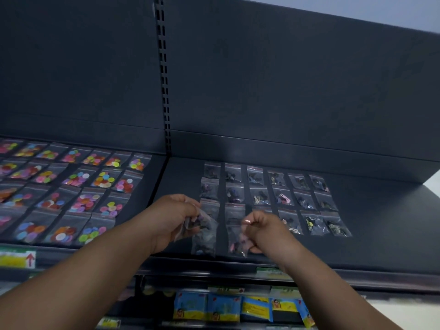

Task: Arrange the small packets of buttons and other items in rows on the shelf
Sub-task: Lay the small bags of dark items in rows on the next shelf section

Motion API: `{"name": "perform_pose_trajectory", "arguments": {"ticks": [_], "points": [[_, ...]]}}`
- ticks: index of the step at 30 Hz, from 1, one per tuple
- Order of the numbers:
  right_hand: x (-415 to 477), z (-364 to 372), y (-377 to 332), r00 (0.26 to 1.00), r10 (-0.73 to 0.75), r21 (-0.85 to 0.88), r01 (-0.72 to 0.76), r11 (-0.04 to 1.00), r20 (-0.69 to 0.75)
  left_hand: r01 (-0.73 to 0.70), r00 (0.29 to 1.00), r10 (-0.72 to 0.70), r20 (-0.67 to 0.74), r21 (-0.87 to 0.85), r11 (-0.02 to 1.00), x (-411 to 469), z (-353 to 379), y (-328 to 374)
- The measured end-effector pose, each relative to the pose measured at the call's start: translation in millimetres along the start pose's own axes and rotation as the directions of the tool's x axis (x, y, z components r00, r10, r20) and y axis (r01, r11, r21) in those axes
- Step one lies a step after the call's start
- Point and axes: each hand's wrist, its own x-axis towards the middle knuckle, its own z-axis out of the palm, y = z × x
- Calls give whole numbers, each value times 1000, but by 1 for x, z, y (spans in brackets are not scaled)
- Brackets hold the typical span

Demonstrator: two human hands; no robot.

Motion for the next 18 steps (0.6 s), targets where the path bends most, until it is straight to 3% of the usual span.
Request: {"name": "perform_pose_trajectory", "arguments": {"ticks": [2,4,6,9,14,18], "points": [[1,2,5,991,-109,-303,80,949,-80,-2,1000,2,3,9,1000,-1,2,-1],[-3,3,6,959,-253,-578,135,805,-128,-8,1000,8,1,9,1000,-1,3,-3],[-6,5,8,916,-376,-682,189,707,-136,-11,1000,11,-2,12,1000,-1,3,-3],[-7,8,9,869,-485,-668,306,678,-94,-9,1000,9,1,19,1000,-1,3,-5],[-3,11,14,885,-443,-562,442,699,144,-9,1000,9,7,25,1000,-2,3,-5],[-1,8,13,877,-445,-529,468,708,180,-12,1000,12,16,26,1000,-3,4,-5]]}}
